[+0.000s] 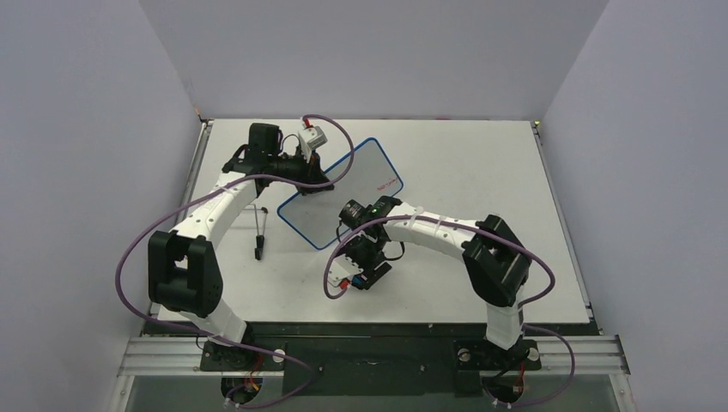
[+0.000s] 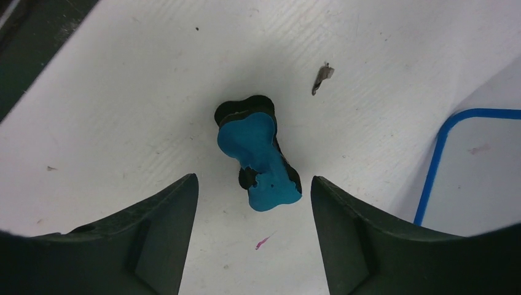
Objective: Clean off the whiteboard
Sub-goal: Pick up the whiteboard eraser from the center of the board.
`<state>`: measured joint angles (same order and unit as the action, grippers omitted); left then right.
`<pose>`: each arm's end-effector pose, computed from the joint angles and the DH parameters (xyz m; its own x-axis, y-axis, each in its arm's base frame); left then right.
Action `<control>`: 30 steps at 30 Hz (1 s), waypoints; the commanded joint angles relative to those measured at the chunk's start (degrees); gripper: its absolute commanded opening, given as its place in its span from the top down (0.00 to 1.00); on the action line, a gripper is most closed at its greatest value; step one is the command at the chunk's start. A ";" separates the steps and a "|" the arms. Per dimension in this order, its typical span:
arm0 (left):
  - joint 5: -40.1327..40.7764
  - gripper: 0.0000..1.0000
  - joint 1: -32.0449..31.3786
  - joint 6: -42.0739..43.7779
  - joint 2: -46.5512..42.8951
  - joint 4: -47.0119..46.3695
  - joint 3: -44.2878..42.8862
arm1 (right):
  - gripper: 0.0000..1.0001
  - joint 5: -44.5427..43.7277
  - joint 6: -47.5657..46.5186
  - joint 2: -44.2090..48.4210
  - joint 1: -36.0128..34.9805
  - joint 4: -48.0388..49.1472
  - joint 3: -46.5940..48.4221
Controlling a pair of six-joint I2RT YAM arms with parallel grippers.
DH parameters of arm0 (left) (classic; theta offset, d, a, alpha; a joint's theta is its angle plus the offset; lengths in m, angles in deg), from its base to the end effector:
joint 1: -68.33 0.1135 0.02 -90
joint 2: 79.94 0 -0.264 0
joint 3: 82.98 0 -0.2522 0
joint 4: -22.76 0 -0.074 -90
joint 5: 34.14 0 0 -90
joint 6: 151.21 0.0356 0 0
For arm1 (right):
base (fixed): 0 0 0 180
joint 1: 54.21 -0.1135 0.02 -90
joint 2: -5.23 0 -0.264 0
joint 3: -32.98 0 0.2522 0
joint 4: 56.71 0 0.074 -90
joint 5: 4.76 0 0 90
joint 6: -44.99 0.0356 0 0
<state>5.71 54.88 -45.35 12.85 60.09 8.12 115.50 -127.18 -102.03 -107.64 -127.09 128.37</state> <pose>0.3411 -0.1097 0.2963 -0.4223 0.2810 -0.8618 0.8588 0.4284 -0.2811 0.1996 0.2992 0.2099 0.6469 -0.5642 -0.5130 -0.6849 -0.7257 -0.0656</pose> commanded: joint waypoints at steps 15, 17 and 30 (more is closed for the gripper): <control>-2.75 1.00 -0.39 2.02 -3.27 -1.17 -1.42 | 0.49 -7.45 0.70 -5.82 -3.15 5.12 -0.58; -2.71 1.00 -0.38 2.11 -3.24 -1.04 -1.46 | 0.54 -7.65 0.70 -6.25 -3.20 5.09 -0.59; -2.90 1.00 -0.43 2.90 -3.30 -0.25 -1.59 | 1.00 -5.99 2.49 -5.11 -2.40 5.22 -2.12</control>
<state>5.69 54.55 -43.80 12.53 61.12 8.12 107.94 -126.20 -108.76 -110.83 -122.57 127.78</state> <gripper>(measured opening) 0.033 0.090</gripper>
